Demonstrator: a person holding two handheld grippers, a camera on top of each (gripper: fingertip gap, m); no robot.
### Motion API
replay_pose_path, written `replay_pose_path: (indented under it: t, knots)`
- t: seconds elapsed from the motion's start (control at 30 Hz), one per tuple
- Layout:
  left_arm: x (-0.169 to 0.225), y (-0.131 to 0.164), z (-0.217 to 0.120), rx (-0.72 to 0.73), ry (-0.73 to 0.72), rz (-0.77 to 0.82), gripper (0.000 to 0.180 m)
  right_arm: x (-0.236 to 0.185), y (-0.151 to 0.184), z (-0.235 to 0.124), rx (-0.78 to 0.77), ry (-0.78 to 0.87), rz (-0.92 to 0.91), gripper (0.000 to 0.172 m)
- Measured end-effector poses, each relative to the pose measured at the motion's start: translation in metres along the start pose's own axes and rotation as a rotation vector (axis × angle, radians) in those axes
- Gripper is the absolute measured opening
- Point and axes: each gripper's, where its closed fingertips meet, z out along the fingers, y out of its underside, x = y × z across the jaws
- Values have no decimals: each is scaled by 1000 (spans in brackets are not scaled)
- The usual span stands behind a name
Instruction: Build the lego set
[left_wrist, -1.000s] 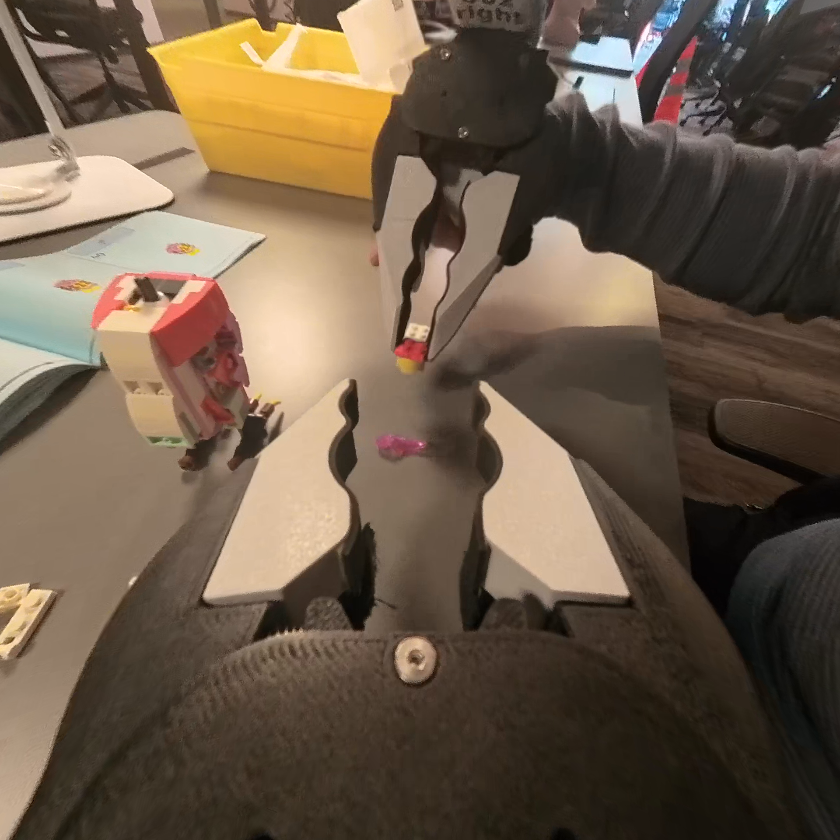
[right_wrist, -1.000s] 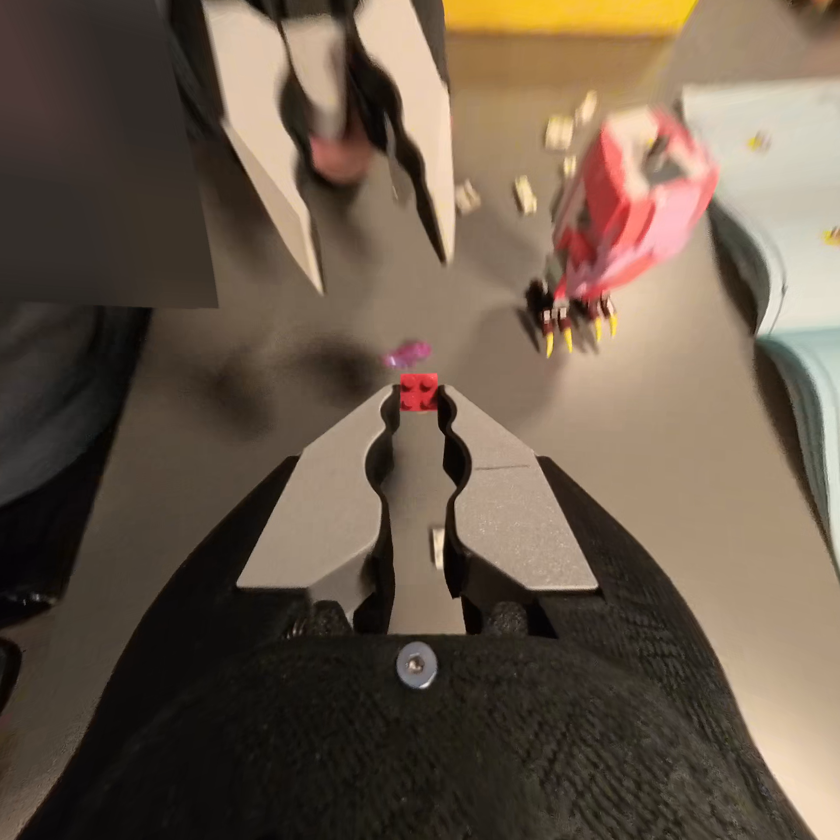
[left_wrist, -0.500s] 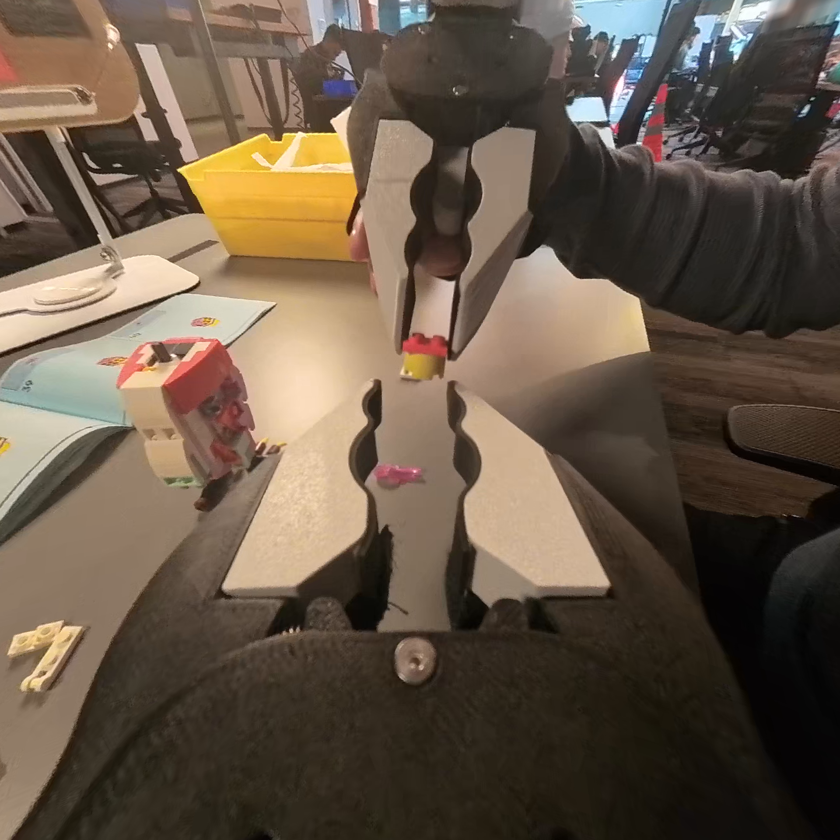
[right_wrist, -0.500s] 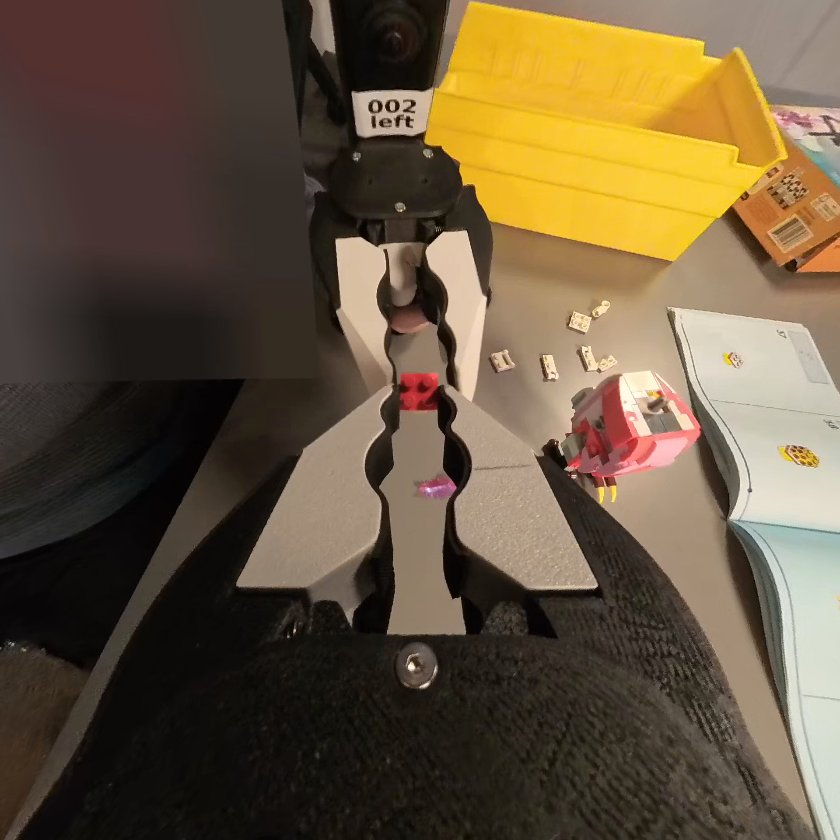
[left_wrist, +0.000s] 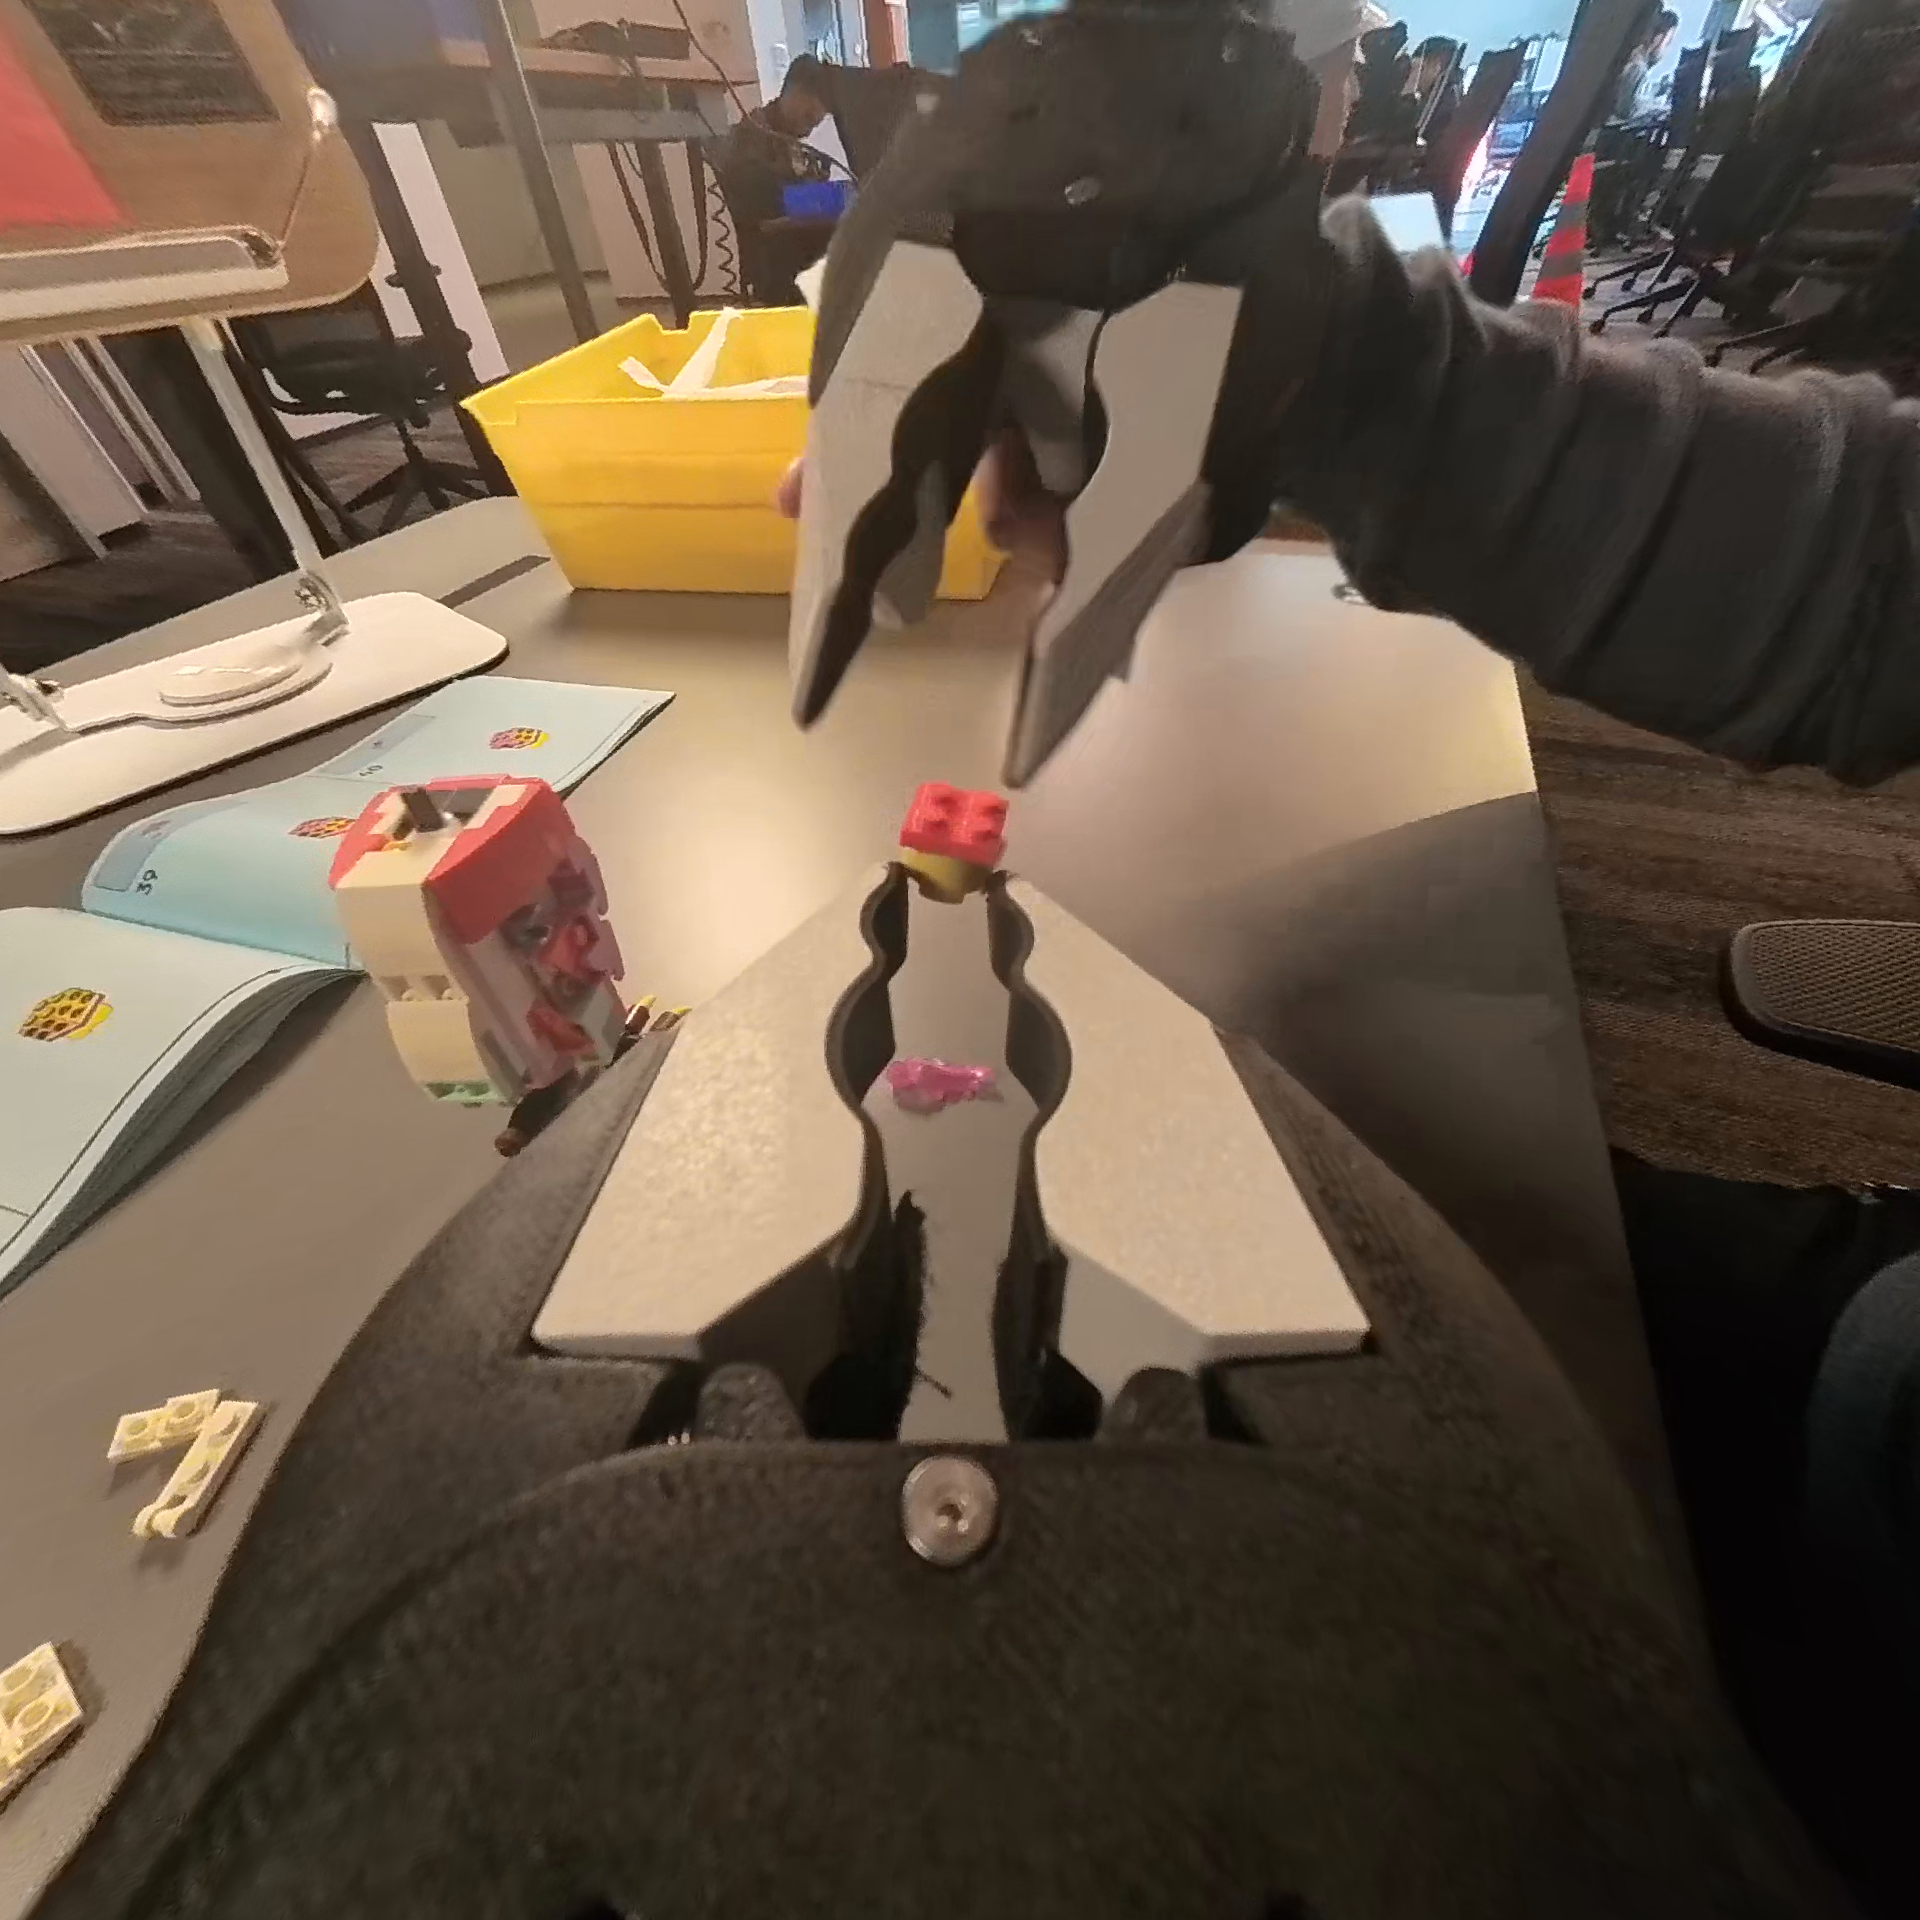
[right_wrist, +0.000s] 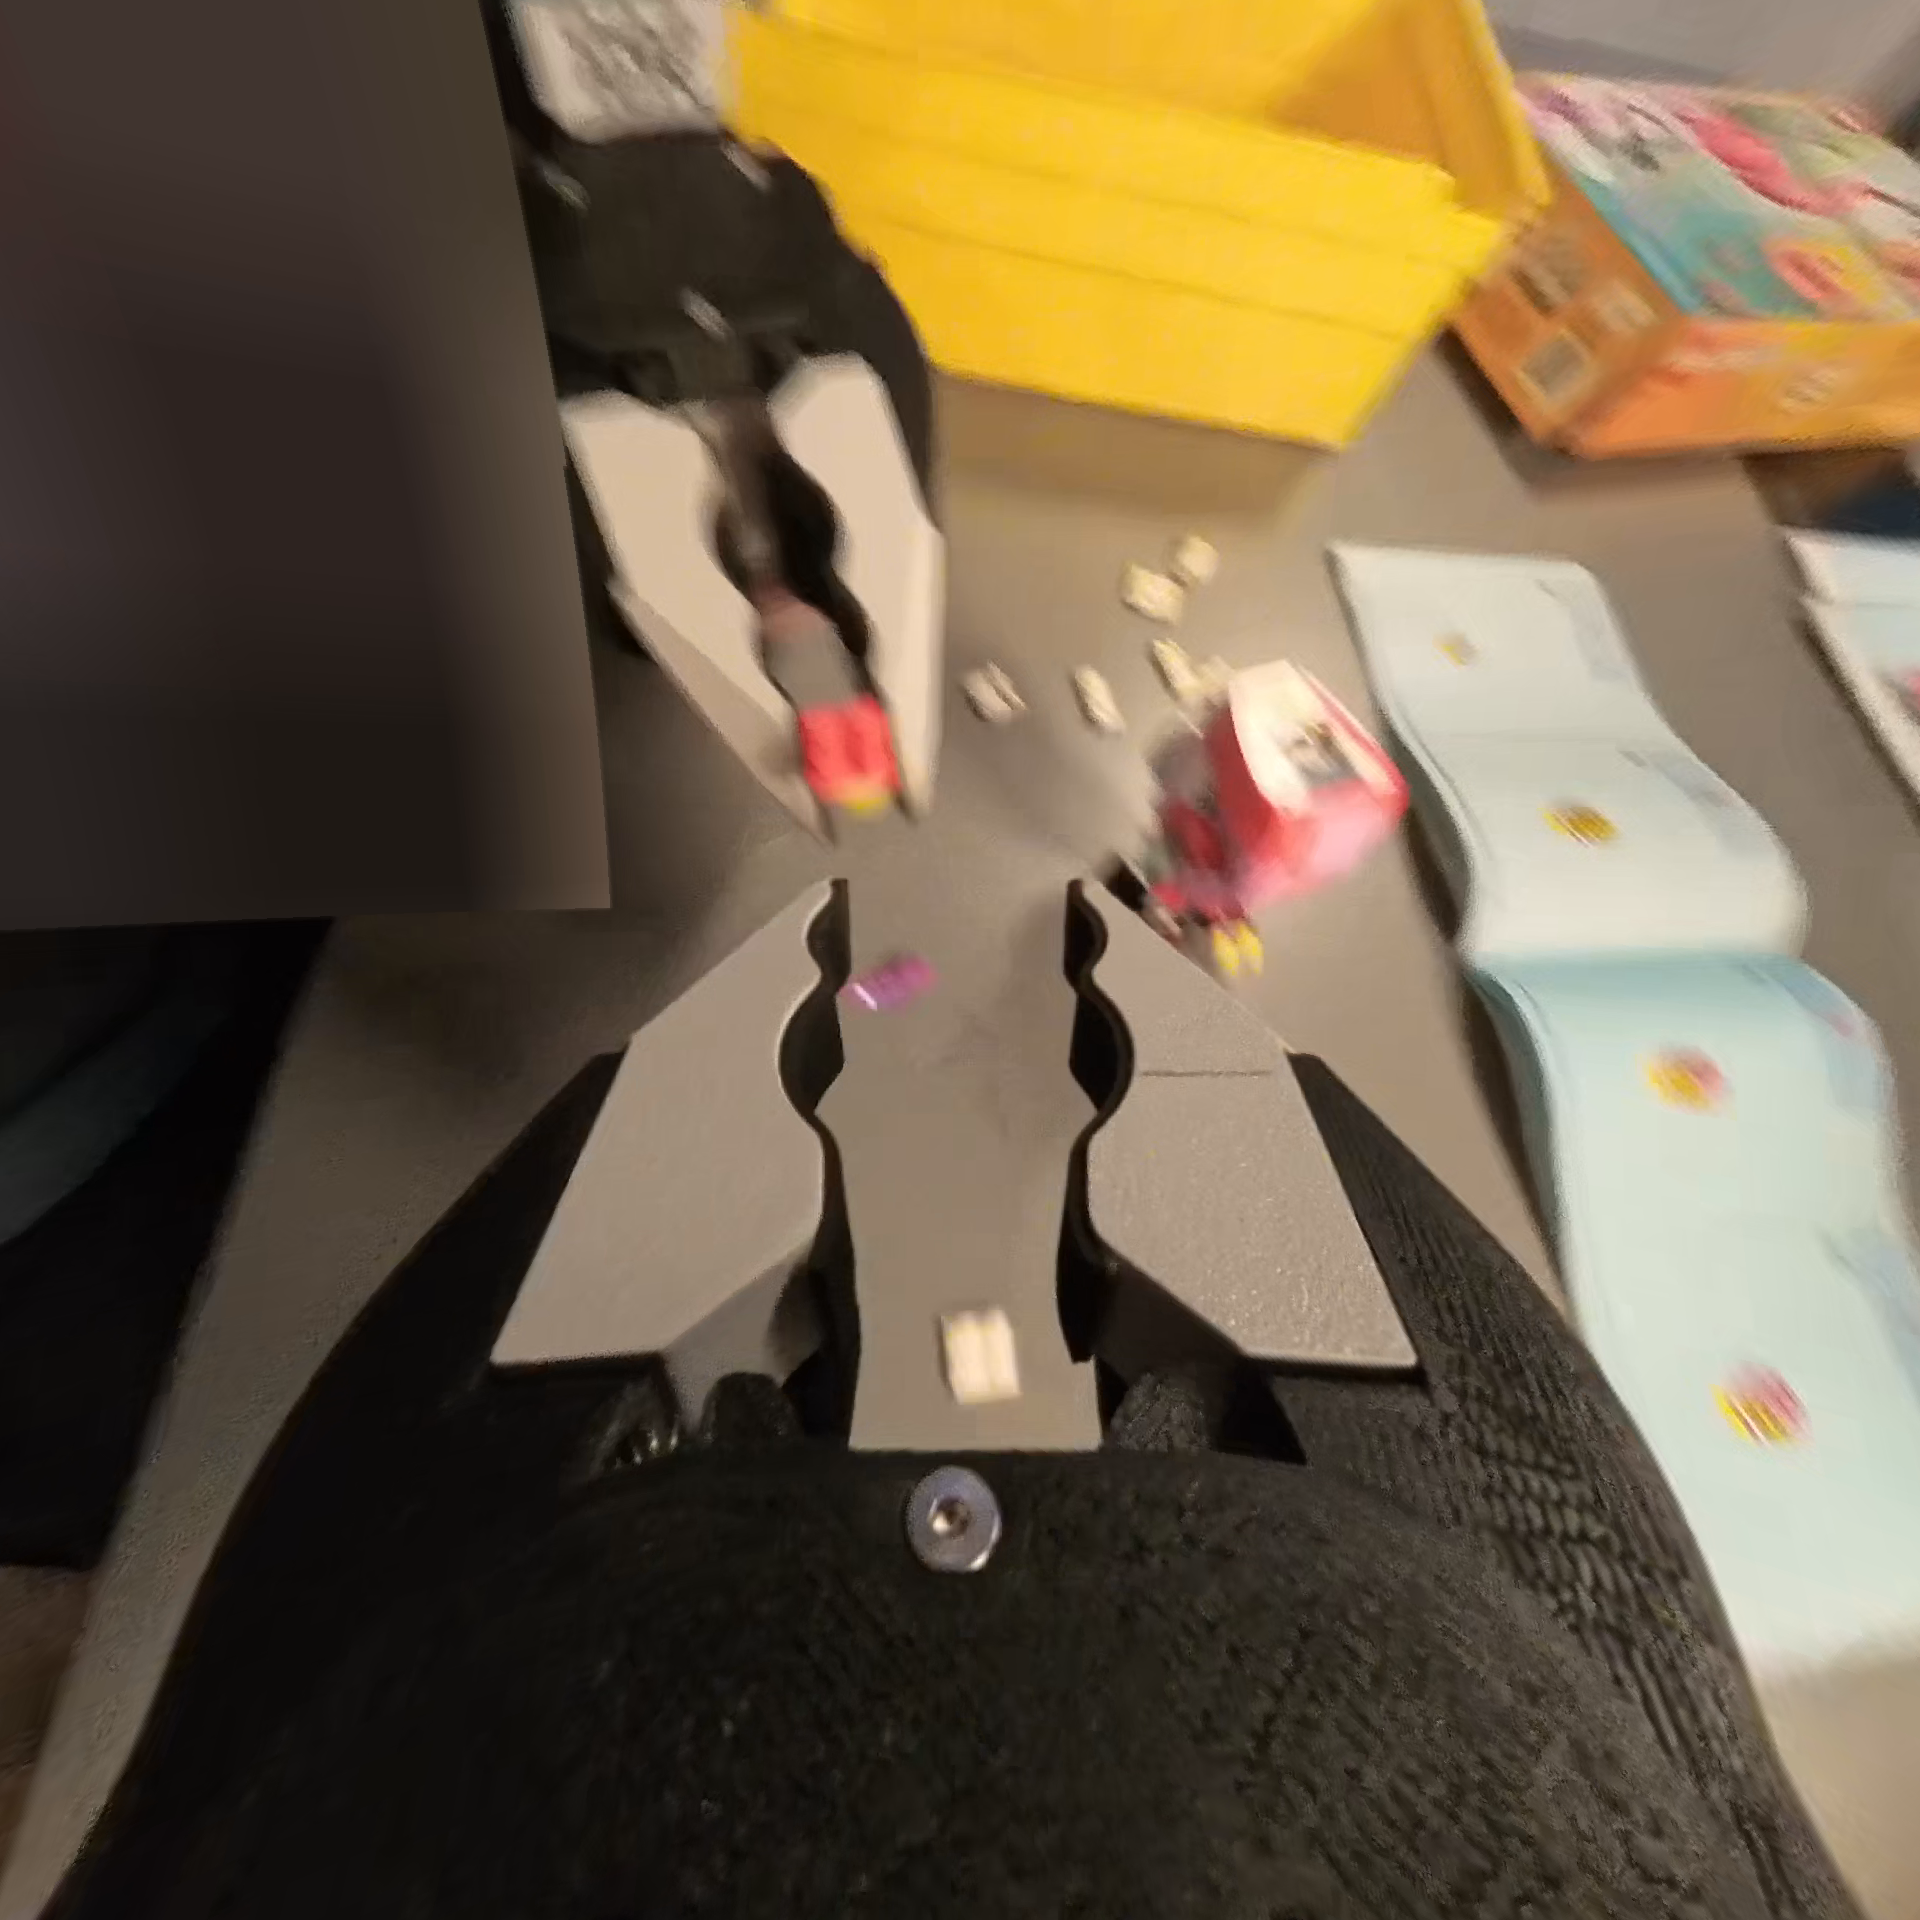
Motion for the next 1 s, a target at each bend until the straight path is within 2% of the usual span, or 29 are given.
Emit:
replay_pose_path:
  t: [0.1,0.2,0.3,0.5,0.57,0.67,0.77,0.83,0.93,1.0]
  knots:
    - [-4,-1,-2,7,1,-31,13,30,56,-32,-168,208,69,39]
    - [-5,1,-2,6,22,-76,14,26,113,-49,-281,220,222,39]
    - [-3,3,-1,-6,49,-108,14,14,130,-48,-258,194,276,39]
    - [4,6,1,-30,92,-101,14,10,125,-27,-162,127,258,34]
    - [5,6,1,-29,100,-99,14,12,127,-24,-185,106,253,31]
    - [5,5,1,-22,104,-108,14,14,128,-24,-226,95,247,14]
    - [3,5,0,-17,101,-124,14,11,126,-24,-281,67,269,14]
    - [2,5,0,-18,98,-133,14,13,101,-21,-217,75,251,14]
    - [1,5,1,-21,94,-141,14,1,27,-15,12,16,194,14]
    - [0,5,0,-20,93,-142,14,-7,-2,-8,55,-15,144,14]
